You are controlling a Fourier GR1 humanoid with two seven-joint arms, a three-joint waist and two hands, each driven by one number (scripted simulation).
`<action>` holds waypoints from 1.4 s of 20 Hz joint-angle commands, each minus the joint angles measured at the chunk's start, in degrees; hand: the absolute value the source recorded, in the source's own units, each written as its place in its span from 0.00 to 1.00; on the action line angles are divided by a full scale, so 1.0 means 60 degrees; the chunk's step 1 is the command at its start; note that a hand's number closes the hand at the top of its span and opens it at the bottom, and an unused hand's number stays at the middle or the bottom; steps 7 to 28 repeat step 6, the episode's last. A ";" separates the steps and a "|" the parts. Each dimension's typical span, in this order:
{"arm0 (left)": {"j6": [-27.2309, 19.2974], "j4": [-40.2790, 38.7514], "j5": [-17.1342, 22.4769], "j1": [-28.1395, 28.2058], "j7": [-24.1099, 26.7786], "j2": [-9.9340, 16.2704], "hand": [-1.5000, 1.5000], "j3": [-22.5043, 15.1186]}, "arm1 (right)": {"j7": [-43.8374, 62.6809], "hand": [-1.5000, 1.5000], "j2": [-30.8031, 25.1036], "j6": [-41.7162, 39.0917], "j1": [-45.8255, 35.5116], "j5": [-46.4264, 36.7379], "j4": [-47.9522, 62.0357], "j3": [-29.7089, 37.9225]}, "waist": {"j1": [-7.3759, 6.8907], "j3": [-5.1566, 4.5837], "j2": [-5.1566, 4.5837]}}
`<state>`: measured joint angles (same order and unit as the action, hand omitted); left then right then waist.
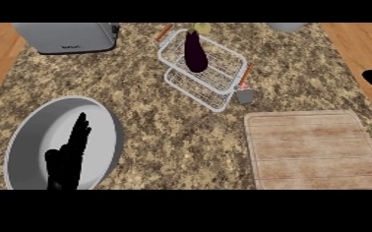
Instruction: Pick the eggplant from the cutting board and place it in the tiered basket
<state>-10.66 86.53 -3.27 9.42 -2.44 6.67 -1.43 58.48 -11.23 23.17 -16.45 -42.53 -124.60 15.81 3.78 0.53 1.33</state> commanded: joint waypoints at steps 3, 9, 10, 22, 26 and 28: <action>-0.0354 -0.0262 -0.0228 0.0200 -0.0005 -0.0513 0.50 -0.0279 | 0.0298 0.00 -0.0509 -0.1530 0.2953 0.2856 -0.3181 0.1613 | 0.0185 -0.0062 -0.0046; -0.0101 -0.0519 0.0011 0.0258 0.0296 -0.0335 0.50 0.0016 | -0.0218 0.00 -0.0603 -0.1808 0.3592 0.4167 -0.3479 0.2244 | 0.0248 -0.0064 -0.0019; -0.0101 -0.0519 0.0011 0.0258 0.0296 -0.0335 0.50 0.0016 | -0.0218 0.00 -0.0603 -0.1808 0.3592 0.4167 -0.3479 0.2244 | 0.0248 -0.0064 -0.0019; -0.0101 -0.0519 0.0011 0.0258 0.0296 -0.0335 0.50 0.0016 | -0.0218 0.00 -0.0603 -0.1808 0.3592 0.4167 -0.3479 0.2244 | 0.0248 -0.0064 -0.0019; -0.0101 -0.0519 0.0011 0.0258 0.0296 -0.0335 0.50 0.0016 | -0.0218 0.00 -0.0603 -0.1808 0.3592 0.4167 -0.3479 0.2244 | 0.0248 -0.0064 -0.0019; -0.0101 -0.0519 0.0011 0.0258 0.0296 -0.0335 0.50 0.0016 | -0.0218 0.00 -0.0603 -0.1808 0.3592 0.4167 -0.3479 0.2244 | 0.0248 -0.0064 -0.0019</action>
